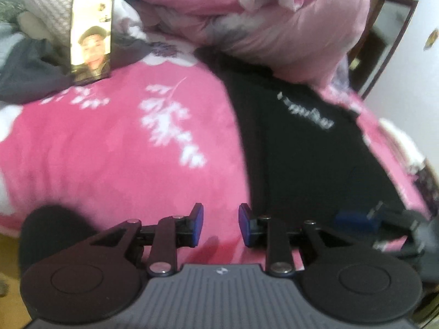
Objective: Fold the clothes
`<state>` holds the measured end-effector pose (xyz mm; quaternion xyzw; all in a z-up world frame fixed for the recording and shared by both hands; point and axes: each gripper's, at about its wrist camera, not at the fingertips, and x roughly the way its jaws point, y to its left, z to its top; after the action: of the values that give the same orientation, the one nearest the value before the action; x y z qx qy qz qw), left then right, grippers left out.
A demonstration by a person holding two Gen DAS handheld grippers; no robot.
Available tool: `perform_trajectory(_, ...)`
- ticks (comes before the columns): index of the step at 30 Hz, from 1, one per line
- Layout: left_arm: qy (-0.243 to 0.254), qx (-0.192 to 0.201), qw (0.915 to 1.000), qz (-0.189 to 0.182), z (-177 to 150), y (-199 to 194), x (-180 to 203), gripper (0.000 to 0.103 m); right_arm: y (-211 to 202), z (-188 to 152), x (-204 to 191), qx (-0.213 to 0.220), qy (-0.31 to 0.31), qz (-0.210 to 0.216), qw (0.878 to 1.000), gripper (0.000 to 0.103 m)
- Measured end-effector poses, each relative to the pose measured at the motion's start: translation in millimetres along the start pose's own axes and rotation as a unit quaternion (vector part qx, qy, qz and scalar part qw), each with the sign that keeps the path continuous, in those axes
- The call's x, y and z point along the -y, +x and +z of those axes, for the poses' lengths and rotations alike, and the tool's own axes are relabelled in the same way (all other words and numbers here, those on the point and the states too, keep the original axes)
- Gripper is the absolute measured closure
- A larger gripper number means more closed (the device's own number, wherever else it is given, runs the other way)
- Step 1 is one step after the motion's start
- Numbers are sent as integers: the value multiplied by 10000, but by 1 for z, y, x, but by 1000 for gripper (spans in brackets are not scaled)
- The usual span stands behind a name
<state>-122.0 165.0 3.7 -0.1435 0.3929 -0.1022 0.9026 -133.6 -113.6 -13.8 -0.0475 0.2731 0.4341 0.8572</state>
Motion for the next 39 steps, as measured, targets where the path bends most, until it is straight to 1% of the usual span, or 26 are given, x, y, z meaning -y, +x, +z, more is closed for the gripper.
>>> perform_trajectory(2, -51, -4, 9997, -247, 13, 12, 1, 75, 0, 0, 0, -10, 63, -27, 10000, 72)
perform_trajectory(4, 8, -108, 9994, -338, 21, 29, 8, 76, -1, -1, 2, -2, 135, -83, 9999, 72)
perform_trajectory(6, 63, -203, 9991, -355, 26, 44, 14, 76, -3, -3, 5, 5, 201, -144, 9997, 72)
perform_trajectory(8, 72, -276, 9990, -335, 27, 55, 18, 80, -3, -4, 9, 9, 278, -179, 9995, 72)
perform_trajectory(10, 41, -337, 9991, -246, 25, 61, 19, 89, -1, -6, 14, 10, 359, -200, 9992, 72)
perform_trajectory(13, -59, -356, 9992, -163, 22, 64, 17, 100, 2, -9, 21, -14, 484, -219, 9986, 72)
perform_trajectory(15, -65, -279, 9995, -110, 21, 62, 14, 101, 5, -11, 24, -61, 547, -197, 9983, 72)
perform_trajectory(18, -21, -54, 10000, 44, 22, 55, 13, 101, 10, -13, 28, -150, 598, -163, 9980, 72)
perform_trajectory(20, -29, -26, 10000, 28, 22, 54, 10, 101, 12, -15, 29, -184, 618, -135, 9978, 72)
perform_trajectory(22, -103, -144, 9998, -11, 21, 58, 4, 101, 12, -13, 31, -184, 651, -91, 9977, 72)
perform_trajectory(25, -193, -177, 9996, -101, 20, 59, -1, 100, 14, -4, 30, -72, 615, 34, 9981, 72)
perform_trajectory(27, -248, -194, 9994, -142, 21, 60, -3, 99, 20, 1, 30, -8, 591, 180, 9981, 72)
perform_trajectory(29, -293, -198, 9992, -168, 20, 61, -5, 98, 30, 0, 28, -43, 625, 390, 9973, 73)
perform_trajectory(31, -300, -195, 9992, -182, 19, 60, -6, 95, 40, -7, 27, -209, 718, 574, 9955, 75)
perform_trajectory(33, -282, -187, 9993, -185, 19, 60, -6, 93, 39, -16, 22, -249, 725, 661, 9949, 75)
perform_trajectory(34, -257, -166, 9994, -179, 19, 58, -6, 93, 35, -15, 20, -299, 740, 802, 9936, 76)
perform_trajectory(36, -171, -87, 9997, -126, 20, 53, -4, 89, 28, -13, 20, -359, 815, 1072, 9902, 78)
perform_trajectory(37, -120, -25, 9999, -62, 21, 50, -3, 87, 25, -11, 21, -345, 829, 1130, 9895, 78)
perform_trajectory(38, -68, 36, 10000, 2, 23, 47, -2, 83, 21, -7, 22, -266, 777, 1043, 9912, 78)
perform_trajectory(39, -9, 101, 9999, 53, 25, 45, -1, 77, 18, -2, 25, -174, 747, 962, 9924, 78)
